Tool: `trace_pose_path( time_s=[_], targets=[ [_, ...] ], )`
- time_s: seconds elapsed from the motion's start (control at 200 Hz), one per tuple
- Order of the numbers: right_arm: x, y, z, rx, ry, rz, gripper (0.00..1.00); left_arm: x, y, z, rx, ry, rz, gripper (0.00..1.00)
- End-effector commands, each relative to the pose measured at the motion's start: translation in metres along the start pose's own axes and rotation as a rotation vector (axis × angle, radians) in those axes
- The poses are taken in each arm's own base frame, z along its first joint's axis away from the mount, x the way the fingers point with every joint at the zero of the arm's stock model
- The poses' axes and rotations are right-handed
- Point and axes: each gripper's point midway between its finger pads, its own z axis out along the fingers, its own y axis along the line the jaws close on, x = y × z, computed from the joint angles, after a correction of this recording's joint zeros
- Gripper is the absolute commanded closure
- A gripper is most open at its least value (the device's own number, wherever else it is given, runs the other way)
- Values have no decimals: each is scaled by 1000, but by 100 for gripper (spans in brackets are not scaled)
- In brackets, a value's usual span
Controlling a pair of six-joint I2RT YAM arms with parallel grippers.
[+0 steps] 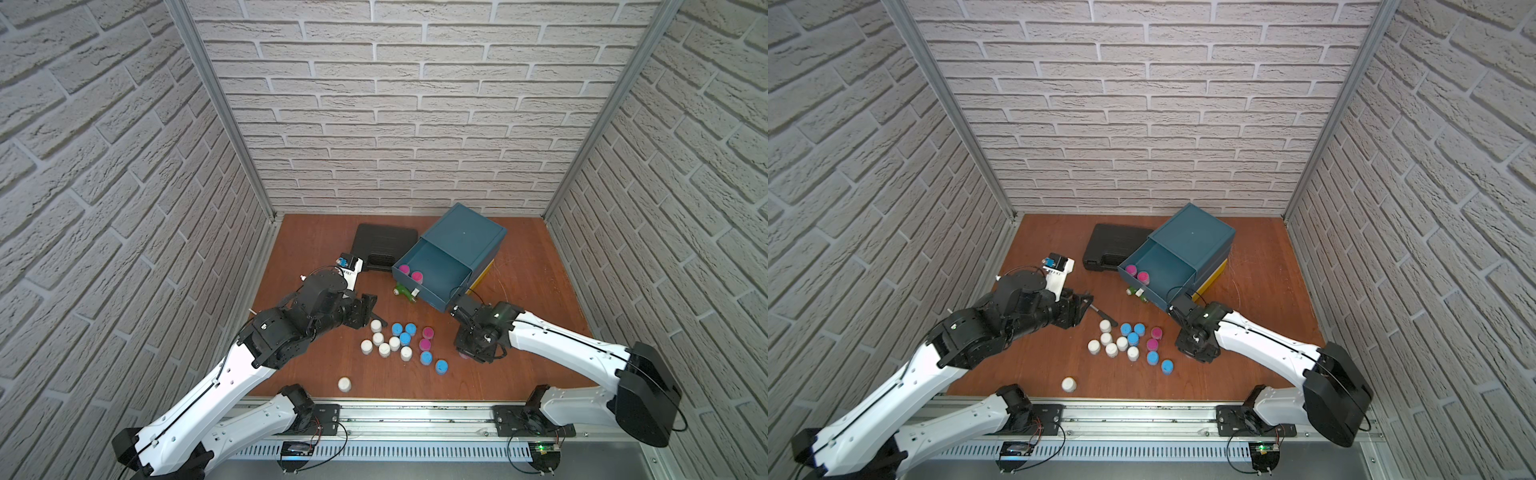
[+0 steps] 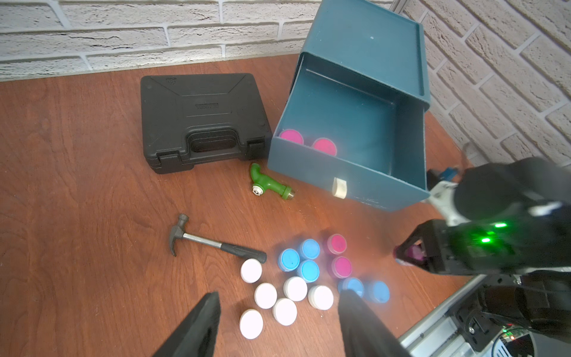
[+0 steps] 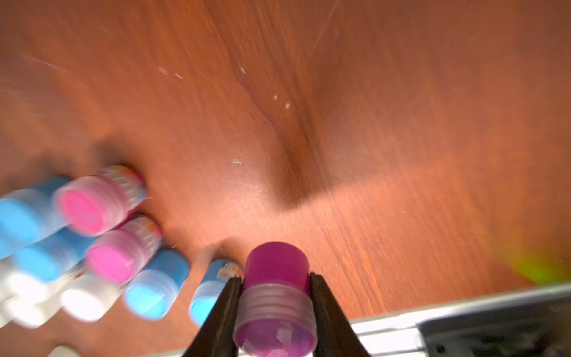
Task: Put the paint cans in the drawer according to color
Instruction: Pick up the paint can at the center of the board, then place the paint can in the drawer.
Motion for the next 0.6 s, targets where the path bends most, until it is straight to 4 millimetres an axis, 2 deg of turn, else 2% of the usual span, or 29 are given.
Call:
trace_pose_path(
  time_s=[0.0,0.095,0.14,0.205,0.34,0.475,0.595],
  targets=[
    [-32,-28,-67,44,-204,-54,98,-8,-3,-1,8,-33,-8,34],
    [-56,-16,-123,-38,-340,-132,98,-7,-3,1,7,-30,-6,34],
    [-65,-6,-143,-73,-383,-177,98,-7,-4,2,9,-28,-9,34],
    [-78,20,-171,-115,-433,-277,98,-8,-4,3,11,-28,-10,34],
    [-92,79,-206,-162,-444,-464,98,-9,-7,6,20,-27,-14,34],
    [-100,131,-206,-178,-379,-587,98,-12,-7,6,18,-35,-18,34],
    [-106,152,-182,-154,-258,-604,98,-16,-7,3,14,-46,-15,34]
  ],
)
